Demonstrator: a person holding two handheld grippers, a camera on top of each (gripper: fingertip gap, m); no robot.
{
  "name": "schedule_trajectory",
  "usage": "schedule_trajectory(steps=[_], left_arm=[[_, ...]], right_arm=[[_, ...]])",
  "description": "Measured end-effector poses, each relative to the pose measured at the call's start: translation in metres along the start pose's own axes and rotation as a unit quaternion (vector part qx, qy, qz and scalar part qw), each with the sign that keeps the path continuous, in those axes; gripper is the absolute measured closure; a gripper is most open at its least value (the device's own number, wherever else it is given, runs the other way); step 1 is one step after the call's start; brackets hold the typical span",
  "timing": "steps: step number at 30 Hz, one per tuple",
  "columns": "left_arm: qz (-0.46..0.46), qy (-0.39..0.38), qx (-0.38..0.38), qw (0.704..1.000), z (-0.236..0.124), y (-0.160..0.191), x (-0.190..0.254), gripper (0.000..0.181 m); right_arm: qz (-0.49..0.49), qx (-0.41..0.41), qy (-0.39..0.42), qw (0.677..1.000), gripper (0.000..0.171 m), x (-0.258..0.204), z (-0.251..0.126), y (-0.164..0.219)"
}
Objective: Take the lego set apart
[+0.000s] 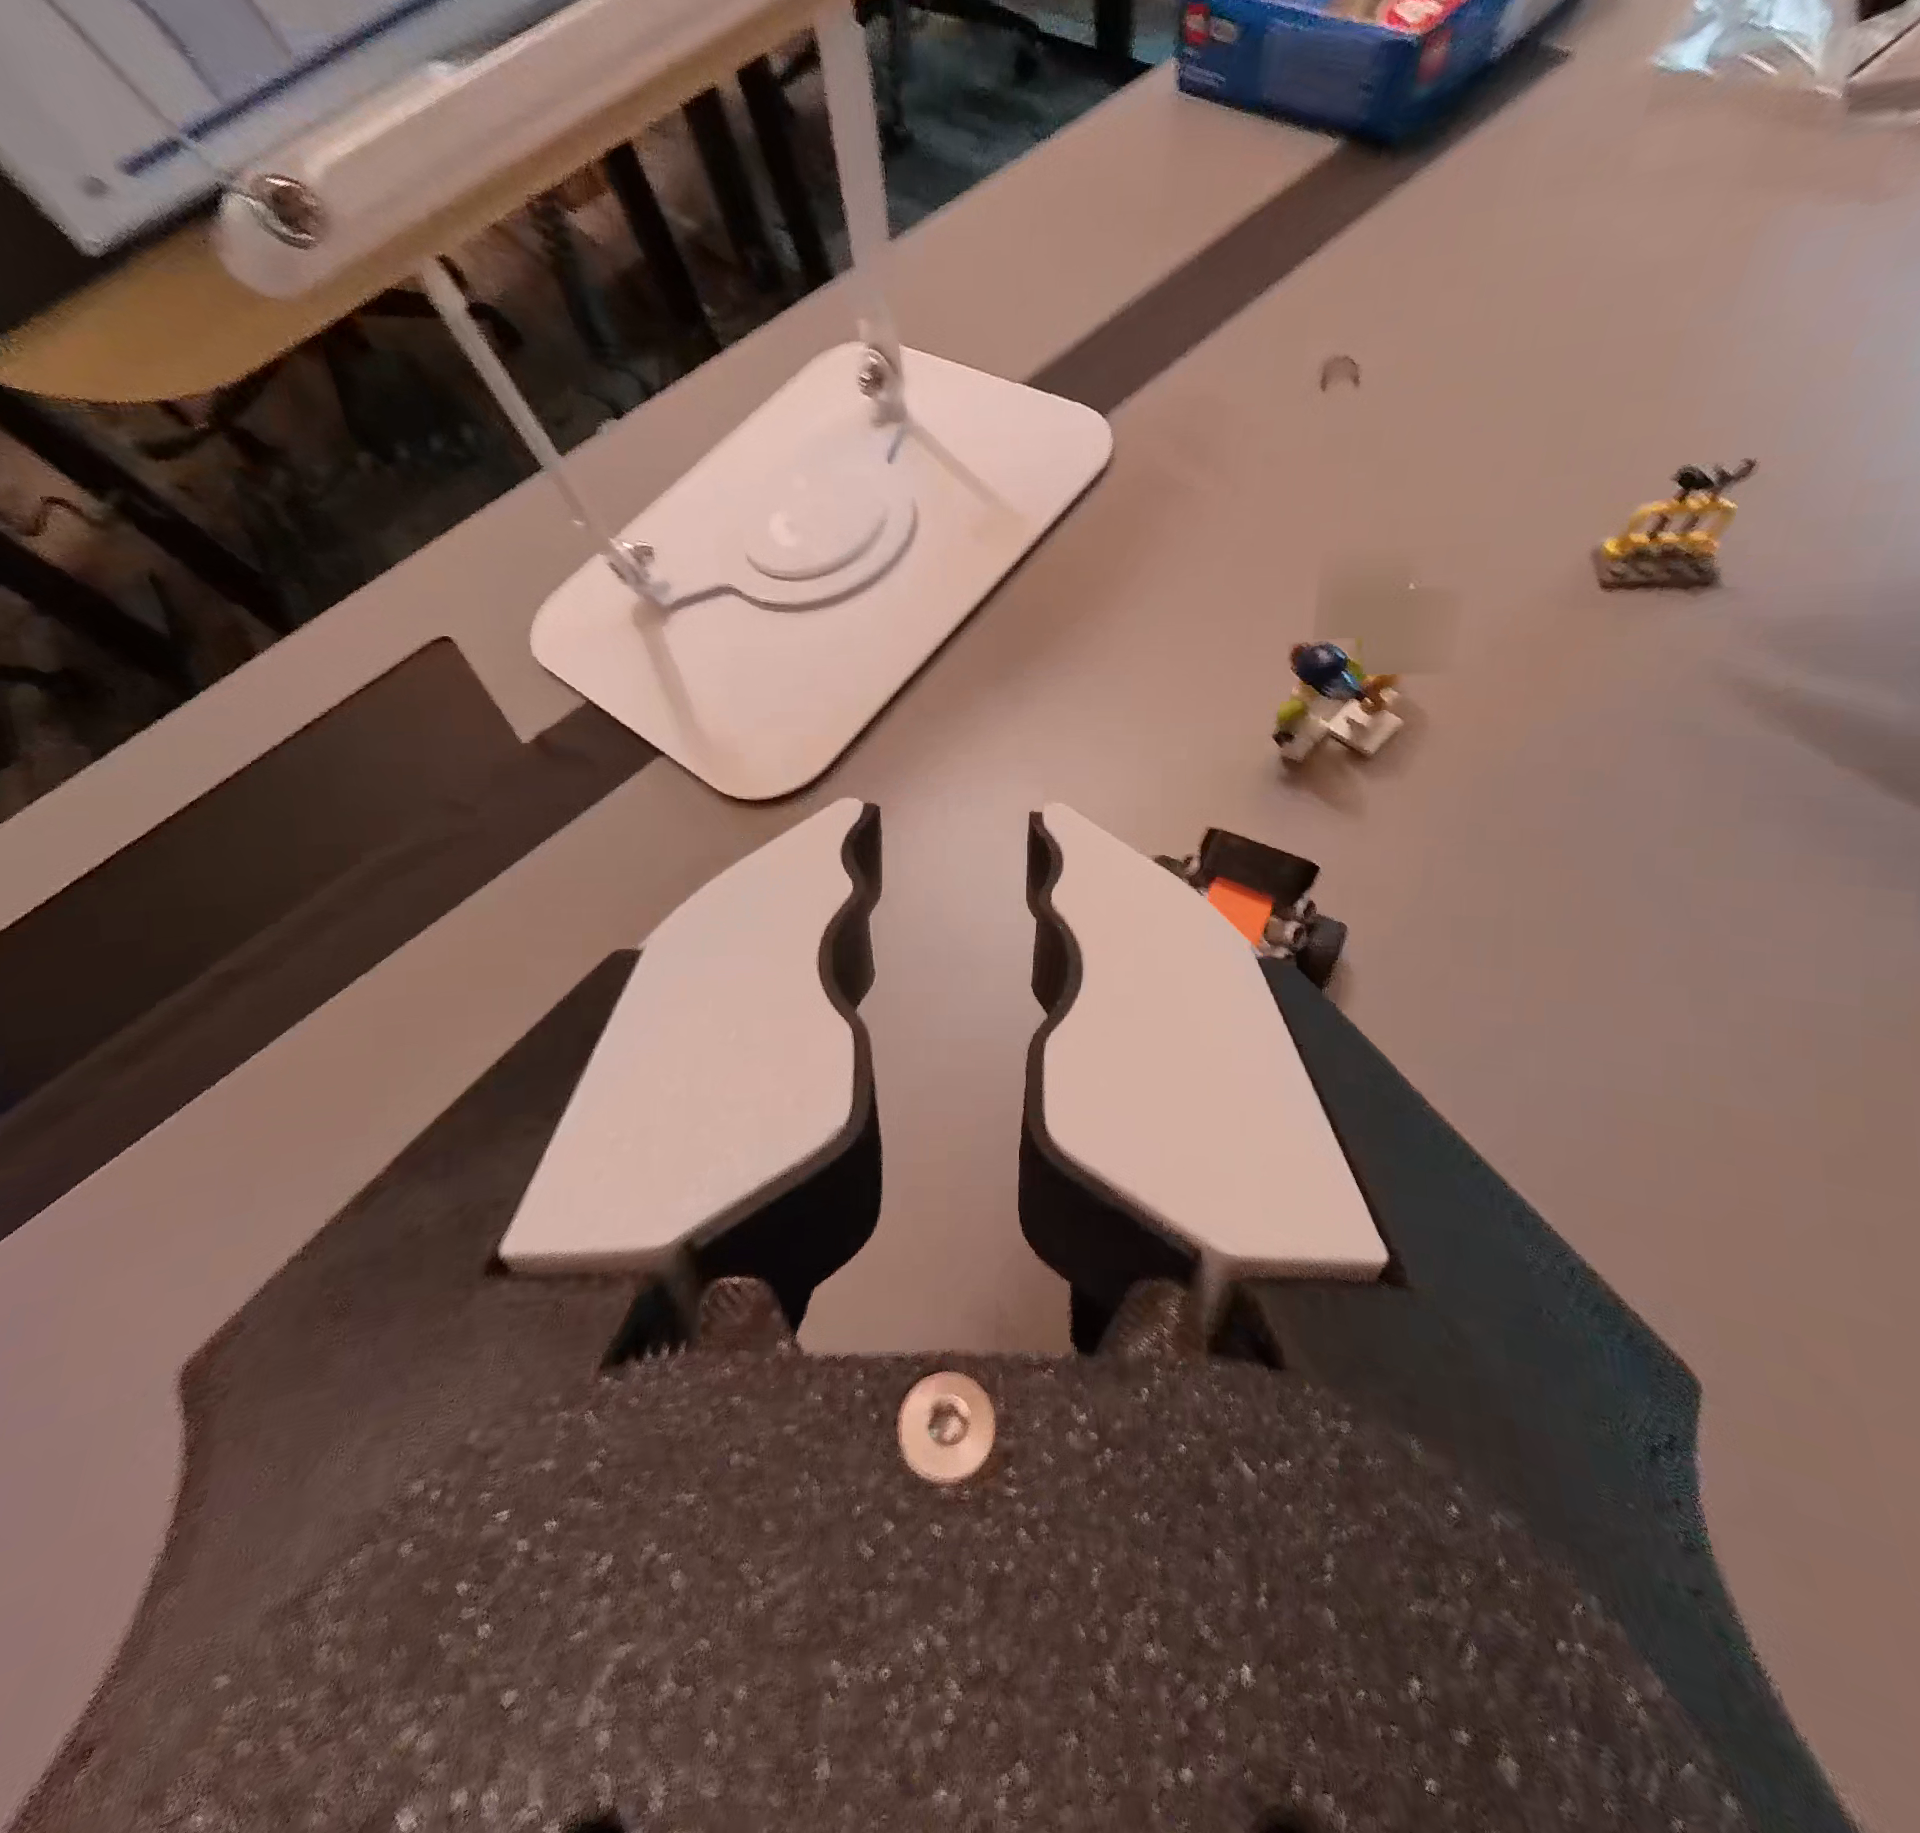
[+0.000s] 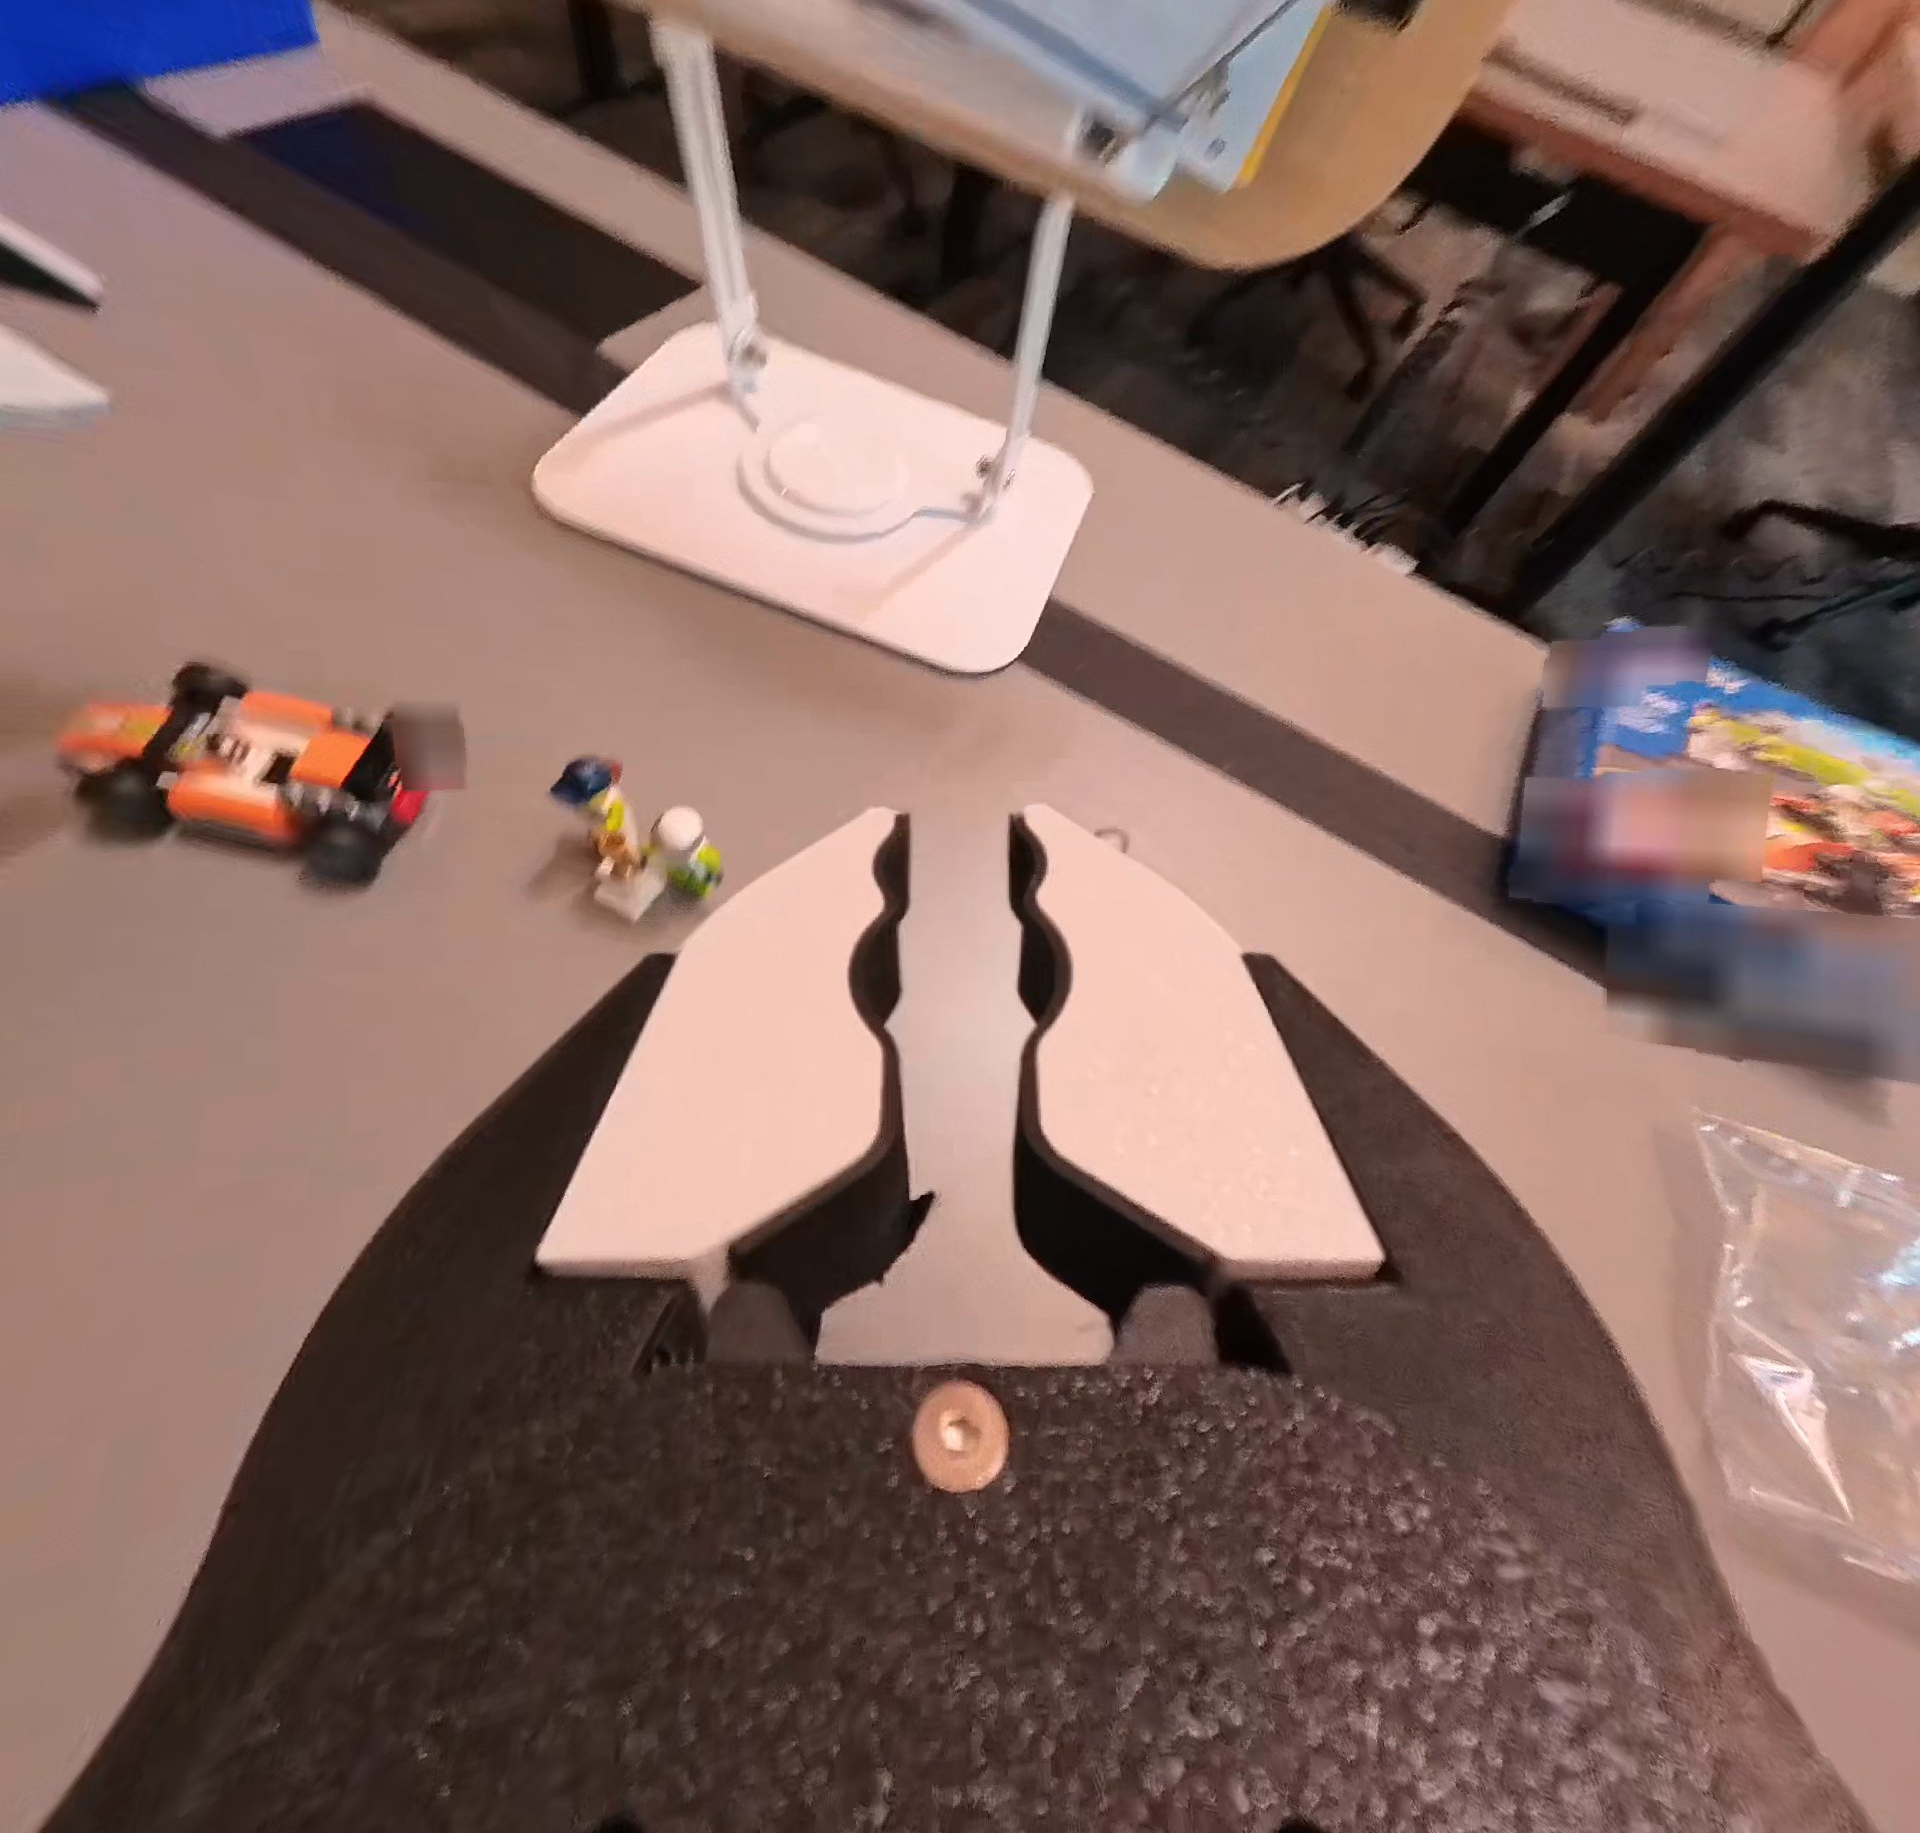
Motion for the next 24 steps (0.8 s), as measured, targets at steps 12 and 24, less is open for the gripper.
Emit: schedule_trajectory(steps=[12,24], left_arm=[[0.115,0.095,-0.092,0.984,0.014,0.032,0.042,0.144],[0.047,0.038,-0.114,0.992,-0.008,0.087,0.091,0.181]], right_arm=[[-0.087,-0.155,-0.115,0.977,0.14,-0.006,0.015,0.074],[-0.037,-0.186,-0.073,0.979,0.14,-0.047,0.003,0.139]])
Point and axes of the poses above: each gripper's, where its closed fingertips meet, z out along the fingers, y out of its underside, x = y × z across the jaws, the point moved 1 cm from there along -z, back along the fingers, and after that the axes turned 15 degrees about -x, right-handed, at the moved point
